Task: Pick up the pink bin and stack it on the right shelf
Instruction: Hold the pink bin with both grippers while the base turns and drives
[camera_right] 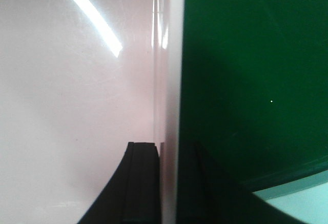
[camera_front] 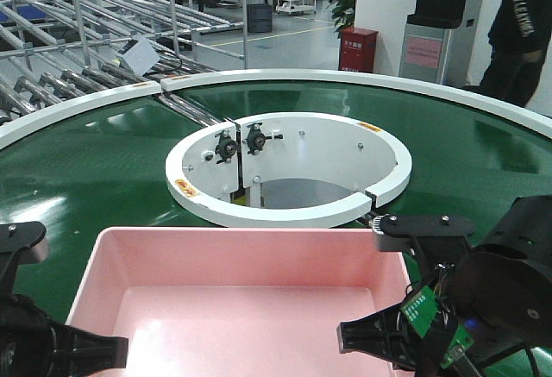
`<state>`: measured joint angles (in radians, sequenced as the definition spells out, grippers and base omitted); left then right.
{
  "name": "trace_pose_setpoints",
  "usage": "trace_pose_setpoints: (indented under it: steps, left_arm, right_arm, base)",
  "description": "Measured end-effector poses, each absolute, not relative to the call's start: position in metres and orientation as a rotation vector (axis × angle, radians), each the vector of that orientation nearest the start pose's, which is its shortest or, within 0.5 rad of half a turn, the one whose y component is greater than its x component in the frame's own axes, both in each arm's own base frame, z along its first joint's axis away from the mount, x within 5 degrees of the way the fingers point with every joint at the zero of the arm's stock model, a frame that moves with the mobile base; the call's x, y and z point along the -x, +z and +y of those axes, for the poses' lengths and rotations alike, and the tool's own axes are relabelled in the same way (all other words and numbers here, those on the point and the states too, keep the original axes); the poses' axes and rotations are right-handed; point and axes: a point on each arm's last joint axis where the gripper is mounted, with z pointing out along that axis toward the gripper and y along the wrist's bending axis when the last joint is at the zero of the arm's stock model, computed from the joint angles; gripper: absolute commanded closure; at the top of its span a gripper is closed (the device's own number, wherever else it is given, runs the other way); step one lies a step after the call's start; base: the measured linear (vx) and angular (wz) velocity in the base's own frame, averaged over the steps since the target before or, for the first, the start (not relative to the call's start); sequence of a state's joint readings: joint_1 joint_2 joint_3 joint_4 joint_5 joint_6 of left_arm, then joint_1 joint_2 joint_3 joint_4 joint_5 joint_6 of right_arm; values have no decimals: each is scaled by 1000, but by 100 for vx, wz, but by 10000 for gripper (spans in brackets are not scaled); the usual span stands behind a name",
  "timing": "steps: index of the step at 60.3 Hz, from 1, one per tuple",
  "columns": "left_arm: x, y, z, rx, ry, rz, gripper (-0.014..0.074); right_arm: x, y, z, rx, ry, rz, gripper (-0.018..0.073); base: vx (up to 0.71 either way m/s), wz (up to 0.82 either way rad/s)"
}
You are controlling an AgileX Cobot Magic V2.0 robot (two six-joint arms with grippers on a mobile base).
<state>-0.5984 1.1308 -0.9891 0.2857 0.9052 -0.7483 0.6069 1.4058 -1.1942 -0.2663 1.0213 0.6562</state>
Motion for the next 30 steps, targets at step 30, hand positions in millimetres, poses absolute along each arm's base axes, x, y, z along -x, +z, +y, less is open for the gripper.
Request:
trace_pose_setpoints:
  steps: [30]
  left_arm:
    - [-192, 332, -106, 55, -215, 2489, 424]
  right_arm:
    - [-243, 318, 143, 52, 61, 2650, 531]
  base:
    - [0, 0]
